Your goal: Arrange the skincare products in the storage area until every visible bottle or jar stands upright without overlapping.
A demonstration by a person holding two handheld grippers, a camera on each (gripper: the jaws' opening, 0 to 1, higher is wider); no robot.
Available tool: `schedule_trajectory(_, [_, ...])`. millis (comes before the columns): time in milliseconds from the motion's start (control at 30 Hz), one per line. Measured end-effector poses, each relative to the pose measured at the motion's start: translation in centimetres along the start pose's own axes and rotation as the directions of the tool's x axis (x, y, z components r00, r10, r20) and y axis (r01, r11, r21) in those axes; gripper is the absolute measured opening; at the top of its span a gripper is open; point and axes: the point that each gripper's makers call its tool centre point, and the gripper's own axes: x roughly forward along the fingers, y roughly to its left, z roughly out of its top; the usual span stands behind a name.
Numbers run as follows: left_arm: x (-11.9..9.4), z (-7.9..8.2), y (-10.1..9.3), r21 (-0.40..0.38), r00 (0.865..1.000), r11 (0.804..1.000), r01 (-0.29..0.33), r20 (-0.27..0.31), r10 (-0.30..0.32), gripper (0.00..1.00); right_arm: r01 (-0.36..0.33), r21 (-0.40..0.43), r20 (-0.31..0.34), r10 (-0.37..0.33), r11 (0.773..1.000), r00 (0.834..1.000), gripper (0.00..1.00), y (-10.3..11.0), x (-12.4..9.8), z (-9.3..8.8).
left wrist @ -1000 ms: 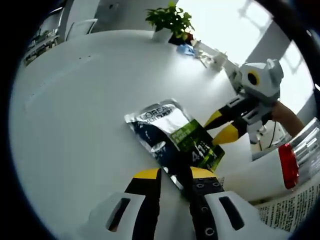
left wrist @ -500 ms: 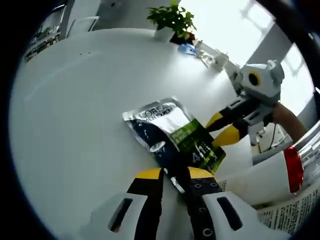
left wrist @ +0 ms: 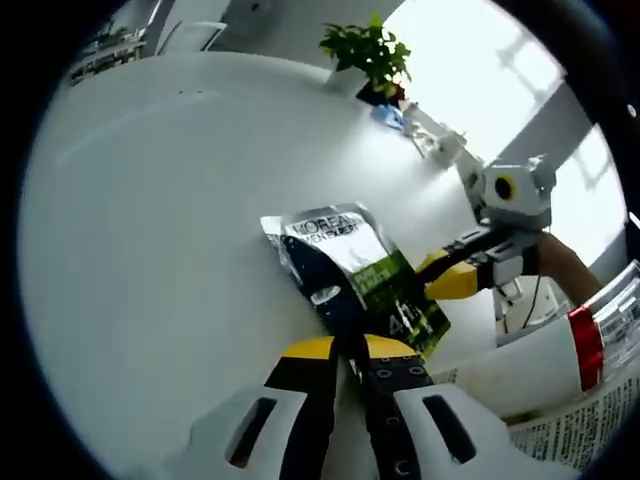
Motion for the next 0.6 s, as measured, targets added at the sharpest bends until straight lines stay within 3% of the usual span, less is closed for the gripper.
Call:
schedule_trajectory(233, [0.3,0.2,0.8,-0.009,1.000,1.000,0.003,0.005,-0.003,0.07,-0.010,0.088,0.031,0.008,0.996,1.000,0.09,-0.8,0.0,0.1])
schedule_trajectory(367, [0.2,-0.1,-0.1,-0.003,1.000,1.000,0.004,0.006,-0.004,0.09,-0.013,0.113,0.042,0.008,0.994,0.999,0.05,-1.2,0.0,0.1])
schedule_trajectory(433, [0.2,-0.3,-0.9,0.002,1.000,1.000,0.004,0.006,-0.004,0.10,0.004,0.096,0.038,-0.008,0.995,0.999,0.04,-1.3,0.0,0.2])
schedule_trajectory(600, [0.1,-0.3,-0.3,-0.011,1.000,1.000,0.010,0.016,-0.010,0.10,0.017,0.059,0.030,-0.019,0.998,0.999,0.02,-1.5,0.0,0.2])
